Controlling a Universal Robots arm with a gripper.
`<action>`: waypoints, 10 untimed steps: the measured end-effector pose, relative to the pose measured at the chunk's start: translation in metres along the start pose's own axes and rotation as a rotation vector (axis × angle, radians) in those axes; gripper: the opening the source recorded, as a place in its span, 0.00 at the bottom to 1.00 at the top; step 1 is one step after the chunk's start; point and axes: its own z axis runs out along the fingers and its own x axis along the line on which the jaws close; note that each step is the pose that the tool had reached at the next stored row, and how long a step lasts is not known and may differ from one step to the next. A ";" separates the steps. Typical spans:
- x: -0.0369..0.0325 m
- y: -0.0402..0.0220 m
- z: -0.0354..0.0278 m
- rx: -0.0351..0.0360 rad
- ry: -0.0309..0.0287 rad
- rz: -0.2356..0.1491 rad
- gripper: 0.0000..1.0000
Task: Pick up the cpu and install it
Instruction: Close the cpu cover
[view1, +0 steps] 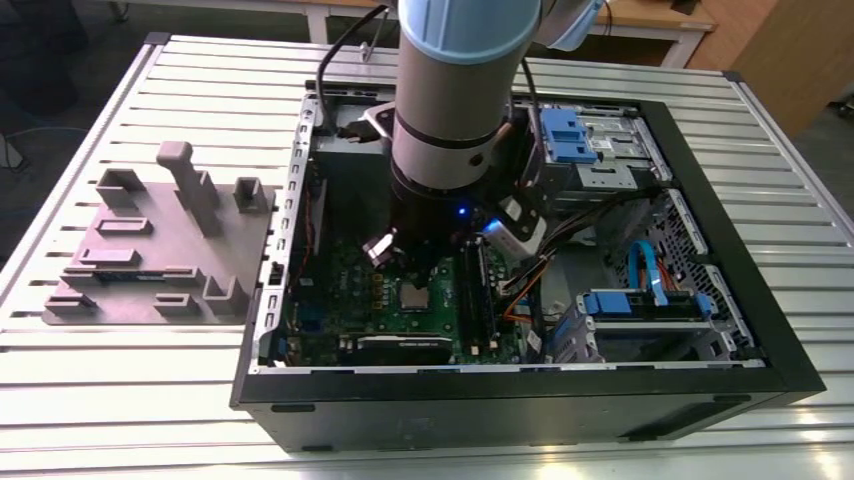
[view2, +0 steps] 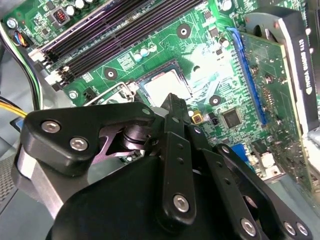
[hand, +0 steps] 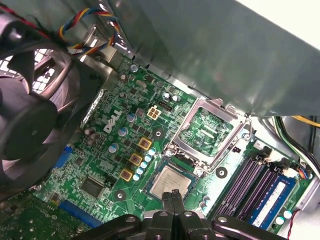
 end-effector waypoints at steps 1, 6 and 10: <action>0.0000 0.0000 0.0000 0.0002 0.0000 -0.005 0.11; 0.0000 0.0000 0.0000 0.0002 0.0000 -0.006 0.11; 0.0000 0.0000 0.0000 0.0002 0.0000 -0.006 0.11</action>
